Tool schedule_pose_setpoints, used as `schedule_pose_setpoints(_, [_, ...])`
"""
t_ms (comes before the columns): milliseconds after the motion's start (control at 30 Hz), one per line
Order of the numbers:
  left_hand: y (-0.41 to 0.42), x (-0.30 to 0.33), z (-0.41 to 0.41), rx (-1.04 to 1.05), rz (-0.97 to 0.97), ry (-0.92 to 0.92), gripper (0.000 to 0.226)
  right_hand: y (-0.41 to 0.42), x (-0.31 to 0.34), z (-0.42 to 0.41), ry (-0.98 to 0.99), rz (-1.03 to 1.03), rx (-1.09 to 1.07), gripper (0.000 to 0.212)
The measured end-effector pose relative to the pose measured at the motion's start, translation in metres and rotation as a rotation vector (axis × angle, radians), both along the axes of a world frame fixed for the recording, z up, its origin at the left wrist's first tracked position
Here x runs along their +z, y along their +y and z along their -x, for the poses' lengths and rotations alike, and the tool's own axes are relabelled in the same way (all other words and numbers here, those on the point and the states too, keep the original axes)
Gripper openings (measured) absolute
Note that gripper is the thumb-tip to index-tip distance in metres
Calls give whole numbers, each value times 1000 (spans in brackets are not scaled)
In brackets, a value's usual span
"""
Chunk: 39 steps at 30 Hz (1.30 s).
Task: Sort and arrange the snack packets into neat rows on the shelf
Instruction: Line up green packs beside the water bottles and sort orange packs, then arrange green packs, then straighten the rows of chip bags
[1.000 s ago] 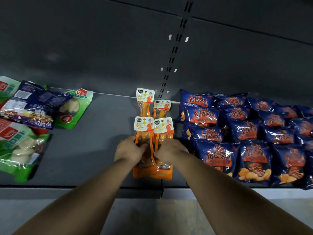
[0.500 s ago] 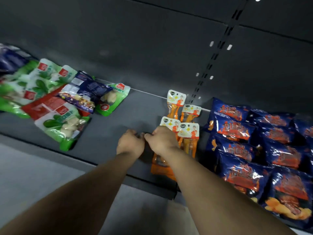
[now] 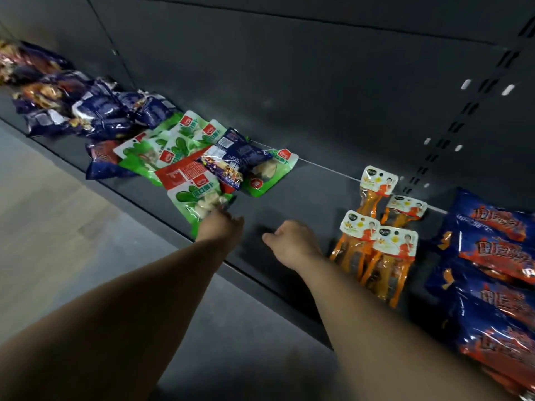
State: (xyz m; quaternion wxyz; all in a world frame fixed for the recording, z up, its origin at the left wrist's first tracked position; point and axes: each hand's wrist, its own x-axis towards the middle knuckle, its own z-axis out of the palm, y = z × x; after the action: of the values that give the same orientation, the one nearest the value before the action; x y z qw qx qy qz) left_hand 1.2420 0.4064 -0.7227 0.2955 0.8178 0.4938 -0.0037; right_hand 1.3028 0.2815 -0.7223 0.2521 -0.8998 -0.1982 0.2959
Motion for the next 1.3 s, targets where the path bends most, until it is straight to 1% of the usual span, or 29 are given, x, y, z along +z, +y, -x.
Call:
schedule_pose_setpoints(67, [15, -9, 1, 98, 34, -61, 43, 0, 4, 1, 13, 6, 16, 41])
schedule_pose_setpoints(133, [32, -15, 4, 272, 78, -113, 53, 2, 9, 0, 20, -8, -6, 35])
schedule_pose_setpoints(167, [40, -15, 6, 362, 87, -132, 58, 5, 11, -1, 16, -17, -25, 34])
schedule_pose_setpoints(233, [58, -17, 7, 513, 80, -163, 61, 17, 13, -1, -10, -23, -50, 37])
schedule_pose_setpoints(300, [75, -20, 12, 599, 76, -184, 62, 32, 13, 1, -27, -25, -57, 38])
schedule_pose_setpoints(367, [95, -27, 16, 641, 133, -234, 65, 47, 11, 5, -21, -32, -64, 38])
schedule_pose_setpoints(400, [104, -30, 16, 641, 182, -269, 66, 55, 9, 7, -11, -37, -72, 37])
schedule_pose_setpoints(467, [118, -33, 14, 601, 271, -325, 65, 69, 3, 10, 9, -44, -101, 28])
schedule_pose_setpoints(533, [127, -32, 9, 553, 315, -347, 63, 81, -3, 11, 15, -52, -137, 20])
schedule_pose_setpoints(633, [140, -34, 6, 493, 409, -343, 60, 96, -11, 14, 29, -74, -192, 17])
schedule_pose_setpoints(733, [150, -43, 7, 467, 546, -383, 51, 104, -19, 20, 35, -64, -219, 21])
schedule_pose_setpoints(867, [152, -45, 5, 447, 618, -435, 38, 105, -29, 24, 14, -20, -250, 19])
schedule_pose_setpoints(1033, [159, -47, 5, 435, 620, -445, 27, 109, -32, 19, -32, 20, -293, 15])
schedule_pose_setpoints(1133, [171, -50, 11, 395, 534, -401, 18, 114, -34, 16, -47, 47, -315, 17])
schedule_pose_setpoints(1233, [175, -50, 15, 349, 443, -351, 27, 116, -36, 10, -72, 100, -347, 16])
schedule_pose_setpoints(1300, [169, -46, 18, 375, 443, -350, 37, 117, -35, 5, -80, 109, -395, 19])
